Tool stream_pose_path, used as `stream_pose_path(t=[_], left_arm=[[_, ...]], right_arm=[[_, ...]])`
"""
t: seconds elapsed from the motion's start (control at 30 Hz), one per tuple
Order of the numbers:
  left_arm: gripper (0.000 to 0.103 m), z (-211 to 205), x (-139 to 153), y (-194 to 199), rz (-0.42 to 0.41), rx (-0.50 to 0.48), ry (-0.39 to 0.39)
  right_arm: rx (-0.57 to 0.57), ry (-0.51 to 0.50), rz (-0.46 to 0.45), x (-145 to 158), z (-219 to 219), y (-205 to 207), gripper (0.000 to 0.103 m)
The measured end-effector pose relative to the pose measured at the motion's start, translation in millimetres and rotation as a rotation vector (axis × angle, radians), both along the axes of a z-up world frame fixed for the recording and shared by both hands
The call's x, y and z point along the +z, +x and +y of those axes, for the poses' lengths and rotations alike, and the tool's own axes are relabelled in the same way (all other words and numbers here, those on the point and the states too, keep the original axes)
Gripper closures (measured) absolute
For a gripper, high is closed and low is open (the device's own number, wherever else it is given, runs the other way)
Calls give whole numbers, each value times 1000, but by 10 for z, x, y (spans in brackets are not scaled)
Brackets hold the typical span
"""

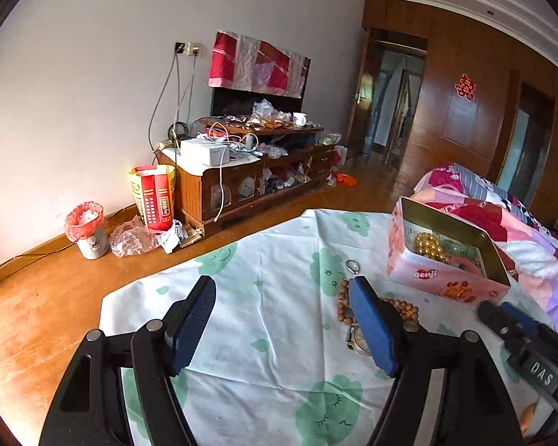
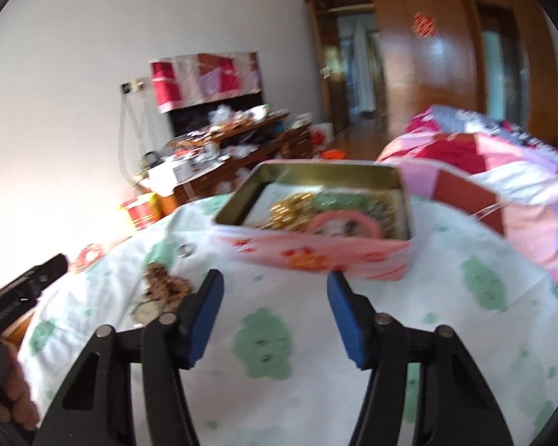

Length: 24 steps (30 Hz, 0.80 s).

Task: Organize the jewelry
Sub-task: 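Grasp the brown wooden bead strand with the right tool and lift it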

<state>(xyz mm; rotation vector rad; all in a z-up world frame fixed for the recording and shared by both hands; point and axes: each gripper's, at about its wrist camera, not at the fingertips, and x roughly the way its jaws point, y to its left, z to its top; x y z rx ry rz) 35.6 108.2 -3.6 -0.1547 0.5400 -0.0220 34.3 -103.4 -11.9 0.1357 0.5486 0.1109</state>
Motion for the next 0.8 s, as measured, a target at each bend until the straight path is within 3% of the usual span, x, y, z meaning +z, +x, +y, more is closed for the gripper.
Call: stream_pose_path(t=[0.13, 0.23, 0.43, 0.57, 0.67, 0.73, 0.8], left_arm=[[28, 15, -14, 21, 15, 2, 1], [29, 31, -21, 32, 24, 5, 0], [29, 77, -38, 32, 27, 3, -30], [29, 82, -60, 48, 41, -5, -38], [29, 74, -78, 84, 60, -10, -33], [29, 70, -83, 87, 64, -9, -32], [29, 72, -84, 78, 62, -9, -33]], right_arm=[[148, 25, 72, -85, 257, 124, 42], [183, -4, 99, -111, 434, 259, 42], [284, 66, 207, -214, 613, 728, 42], [334, -17, 303, -425, 830, 942, 41], [336, -50, 295, -387, 850, 891, 48], [330, -63, 292, -373, 840, 856, 70], [320, -43, 294, -376, 748, 823, 72]])
